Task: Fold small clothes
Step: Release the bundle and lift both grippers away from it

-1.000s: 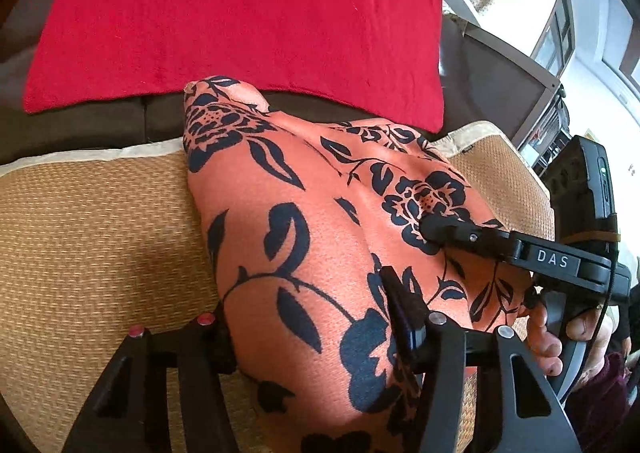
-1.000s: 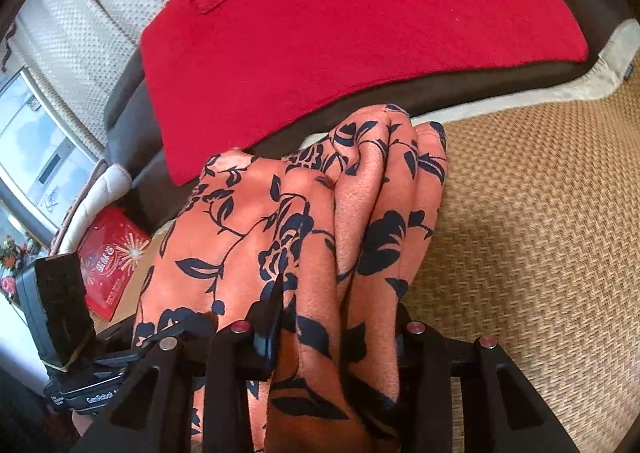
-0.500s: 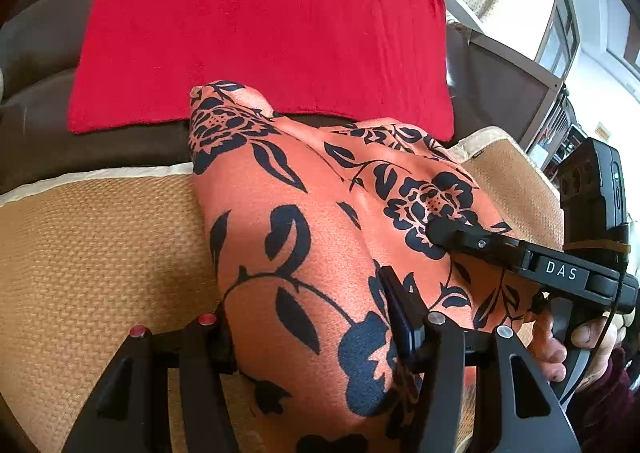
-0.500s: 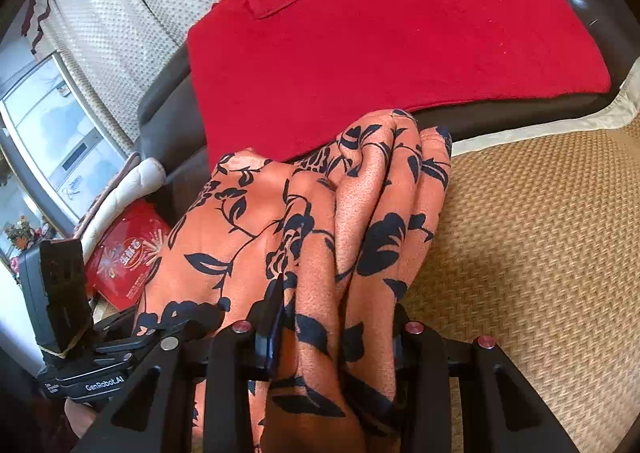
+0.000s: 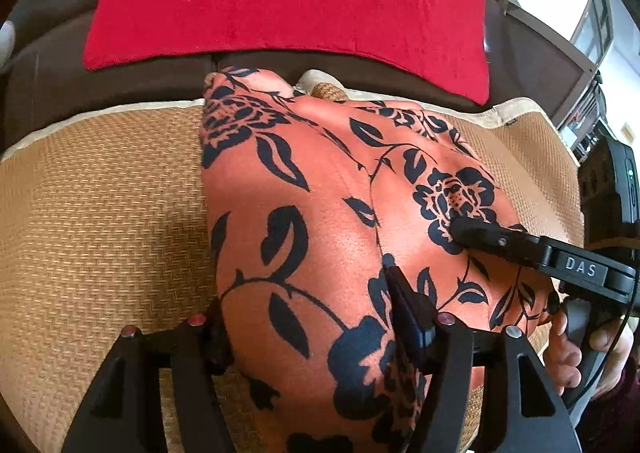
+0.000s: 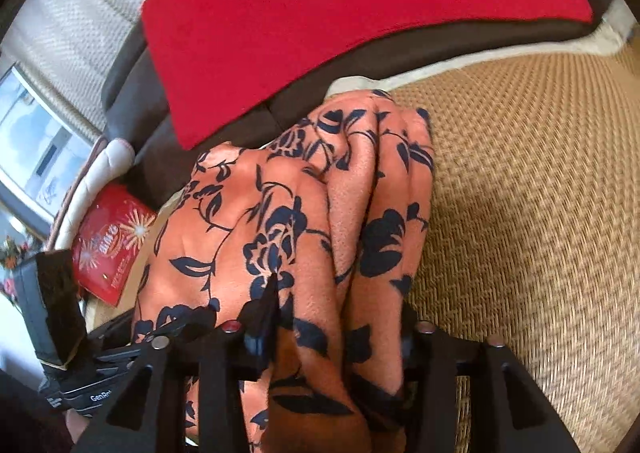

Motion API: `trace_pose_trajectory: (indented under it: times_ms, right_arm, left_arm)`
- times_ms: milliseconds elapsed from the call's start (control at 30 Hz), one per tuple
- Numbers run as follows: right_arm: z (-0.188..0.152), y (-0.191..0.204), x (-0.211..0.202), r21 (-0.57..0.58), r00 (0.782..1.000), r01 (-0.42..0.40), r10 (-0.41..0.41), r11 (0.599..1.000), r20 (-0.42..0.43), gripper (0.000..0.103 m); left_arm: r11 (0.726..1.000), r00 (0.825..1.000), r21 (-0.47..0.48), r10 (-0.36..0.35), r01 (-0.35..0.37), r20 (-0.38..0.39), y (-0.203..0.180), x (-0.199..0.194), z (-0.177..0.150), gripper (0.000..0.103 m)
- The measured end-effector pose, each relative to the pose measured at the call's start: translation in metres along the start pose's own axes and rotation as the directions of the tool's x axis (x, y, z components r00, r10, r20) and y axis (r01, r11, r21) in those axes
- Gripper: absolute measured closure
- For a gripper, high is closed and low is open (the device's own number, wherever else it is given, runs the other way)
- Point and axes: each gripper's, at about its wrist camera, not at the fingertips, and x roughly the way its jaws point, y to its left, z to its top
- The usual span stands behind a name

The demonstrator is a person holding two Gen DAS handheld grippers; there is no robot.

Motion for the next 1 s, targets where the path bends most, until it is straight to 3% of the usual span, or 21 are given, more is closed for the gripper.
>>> trace_pose_trajectory:
  times_ms: [133, 233, 400, 533, 633, 733, 833, 933, 1000]
  right_arm:
    - [-0.011, -0.005, -0.022, 0.014, 0.999, 0.029, -0.030, 0.999, 0.042, 0.047]
    - [-0.020, -0.002, -0.053, -0.023, 0.991, 0.078, -0.074, 0.997, 0.111, 0.047]
    - [-0.041, 0.013, -0.111, -0.085, 0.975, 0.115, -0.096, 0.990, 0.199, 0.047]
    - [-0.054, 0.037, -0.154, -0.148, 0.959, 0.153, -0.110, 0.977, 0.263, 0.047]
    - [-0.063, 0.056, -0.188, -0.182, 0.946, 0.163, -0.101, 0.970, 0.308, 0.046]
    - [-0.071, 0.075, -0.221, -0.208, 0.932, 0.161, -0.079, 0.965, 0.353, 0.043]
    - [-0.080, 0.096, -0.251, -0.232, 0.913, 0.165, -0.060, 0.959, 0.403, 0.039]
    - [-0.089, 0.110, -0.274, -0.247, 0.905, 0.165, -0.047, 0.955, 0.422, 0.038]
    - [-0.094, 0.116, -0.286, -0.253, 0.902, 0.163, -0.040, 0.954, 0.430, 0.037]
  left_arm:
    - [0.997, 0.996, -0.002, 0.081, -0.081, 0.031, 0.000, -0.029, -0.010, 0.034]
    - [0.988, 0.981, -0.008, 0.152, -0.152, 0.117, -0.005, -0.062, -0.012, 0.031]
    - [0.951, 0.912, -0.033, 0.303, -0.306, 0.278, -0.024, -0.131, -0.026, 0.017]
    - [0.920, 0.855, -0.022, 0.372, -0.391, 0.361, -0.045, -0.175, -0.030, 0.016]
    - [0.889, 0.806, -0.014, 0.421, -0.457, 0.415, -0.064, -0.213, -0.032, 0.007]
    - [0.872, 0.764, -0.021, 0.440, -0.489, 0.472, -0.084, -0.245, -0.034, 0.003]
    - [0.870, 0.742, -0.028, 0.436, -0.492, 0.508, -0.098, -0.279, -0.044, 0.000]
    - [0.842, 0.691, -0.043, 0.469, -0.538, 0.550, -0.113, -0.302, -0.051, 0.000]
    - [0.836, 0.680, -0.043, 0.473, -0.547, 0.561, -0.120, -0.312, -0.053, 0.000]
